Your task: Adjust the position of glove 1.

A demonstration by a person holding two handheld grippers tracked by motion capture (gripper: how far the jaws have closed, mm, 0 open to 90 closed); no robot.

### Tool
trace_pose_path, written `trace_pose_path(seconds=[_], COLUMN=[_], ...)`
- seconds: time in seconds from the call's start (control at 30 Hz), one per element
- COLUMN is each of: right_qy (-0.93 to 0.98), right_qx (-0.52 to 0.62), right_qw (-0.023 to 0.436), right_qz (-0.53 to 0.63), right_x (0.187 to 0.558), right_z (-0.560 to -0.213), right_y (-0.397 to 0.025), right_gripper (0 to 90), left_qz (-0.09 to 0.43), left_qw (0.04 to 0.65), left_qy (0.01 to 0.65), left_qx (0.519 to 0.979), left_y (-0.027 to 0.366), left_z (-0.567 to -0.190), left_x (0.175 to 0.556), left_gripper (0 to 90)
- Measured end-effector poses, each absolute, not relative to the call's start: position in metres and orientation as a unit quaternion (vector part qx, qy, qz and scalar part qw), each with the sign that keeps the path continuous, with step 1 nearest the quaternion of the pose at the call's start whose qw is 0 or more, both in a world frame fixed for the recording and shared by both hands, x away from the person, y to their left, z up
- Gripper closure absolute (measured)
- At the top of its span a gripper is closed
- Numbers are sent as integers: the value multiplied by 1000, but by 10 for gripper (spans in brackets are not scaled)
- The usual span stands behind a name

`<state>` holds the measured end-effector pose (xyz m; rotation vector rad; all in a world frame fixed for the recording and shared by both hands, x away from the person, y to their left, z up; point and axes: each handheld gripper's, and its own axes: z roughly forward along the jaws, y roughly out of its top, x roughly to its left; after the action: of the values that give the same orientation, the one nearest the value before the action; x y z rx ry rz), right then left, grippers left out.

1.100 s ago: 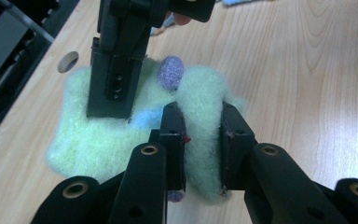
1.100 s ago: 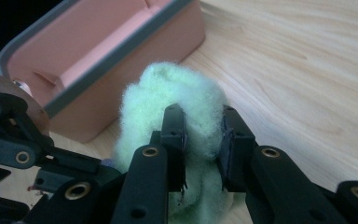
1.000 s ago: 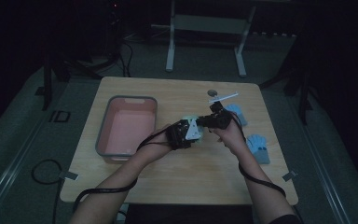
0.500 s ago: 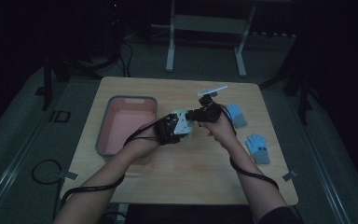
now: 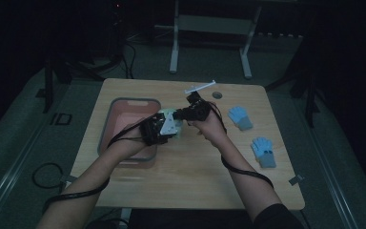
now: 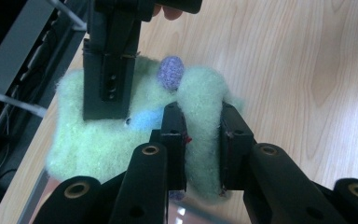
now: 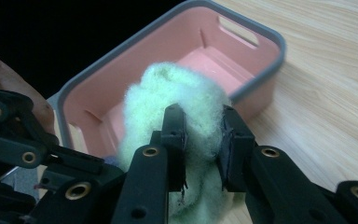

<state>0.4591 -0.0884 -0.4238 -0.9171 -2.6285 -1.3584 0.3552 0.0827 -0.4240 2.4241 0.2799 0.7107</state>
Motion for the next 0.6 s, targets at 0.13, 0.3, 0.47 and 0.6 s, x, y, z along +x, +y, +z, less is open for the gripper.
trace_pose_path(seconds=[0.13,0.3,0.47,0.6], right_qy=[-851,-854,-855,-856], right_qx=[-288,-278,-273,-266], right_qw=[26,29,41,46], right_qz=[-438,-439,-439,-440], right_x=[460,461,462,463], right_z=[-422,-419,-422,-427], right_y=[-73,-53,-34,-19], right_gripper=[751,751,751,751], left_qz=[271,277,279,278], left_qw=[289,288,281,276], left_qy=[111,123,132,139], left_qx=[911,909,909,909], left_y=[96,114,131,145], left_z=[-422,-421,-425,-428], left_x=[354,350,347,345], left_gripper=[762,762,761,761])
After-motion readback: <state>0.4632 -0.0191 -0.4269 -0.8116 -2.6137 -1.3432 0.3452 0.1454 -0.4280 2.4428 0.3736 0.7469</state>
